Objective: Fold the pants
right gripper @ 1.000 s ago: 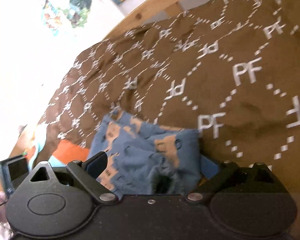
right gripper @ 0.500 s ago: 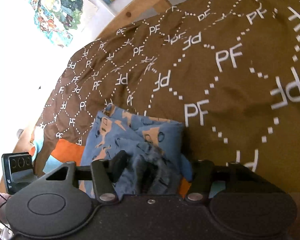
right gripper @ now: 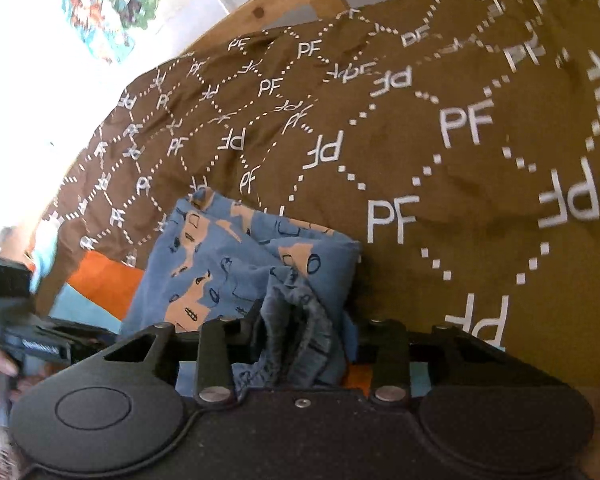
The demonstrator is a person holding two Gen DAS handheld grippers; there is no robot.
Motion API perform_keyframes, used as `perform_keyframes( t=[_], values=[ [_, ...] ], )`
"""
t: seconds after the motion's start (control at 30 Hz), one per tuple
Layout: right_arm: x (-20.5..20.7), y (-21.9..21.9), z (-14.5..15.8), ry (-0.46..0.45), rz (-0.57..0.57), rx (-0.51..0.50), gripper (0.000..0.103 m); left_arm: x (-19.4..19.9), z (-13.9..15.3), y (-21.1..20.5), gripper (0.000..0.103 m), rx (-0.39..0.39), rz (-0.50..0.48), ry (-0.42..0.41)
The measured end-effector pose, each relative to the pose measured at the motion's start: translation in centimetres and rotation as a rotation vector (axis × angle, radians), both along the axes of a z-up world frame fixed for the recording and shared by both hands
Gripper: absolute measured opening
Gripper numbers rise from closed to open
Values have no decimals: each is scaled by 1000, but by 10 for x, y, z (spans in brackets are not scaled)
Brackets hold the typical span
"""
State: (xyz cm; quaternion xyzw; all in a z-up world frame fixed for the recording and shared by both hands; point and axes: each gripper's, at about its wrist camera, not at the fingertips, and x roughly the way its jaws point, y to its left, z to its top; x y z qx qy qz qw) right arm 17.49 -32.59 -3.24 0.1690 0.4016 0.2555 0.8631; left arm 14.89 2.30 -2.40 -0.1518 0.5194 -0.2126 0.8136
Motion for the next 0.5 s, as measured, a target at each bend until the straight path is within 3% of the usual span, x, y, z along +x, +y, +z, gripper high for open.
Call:
perform_keyframes(
  t=[0.23, 0.5],
  values=[
    [-13, 24, 13, -86, -5, -168, 36, -1, 8, -7, 23, 44, 6, -7],
    [-32, 49, 31, -216, 18, -354, 30, -3, 15, -7, 16, 44, -2, -31]
  ],
)
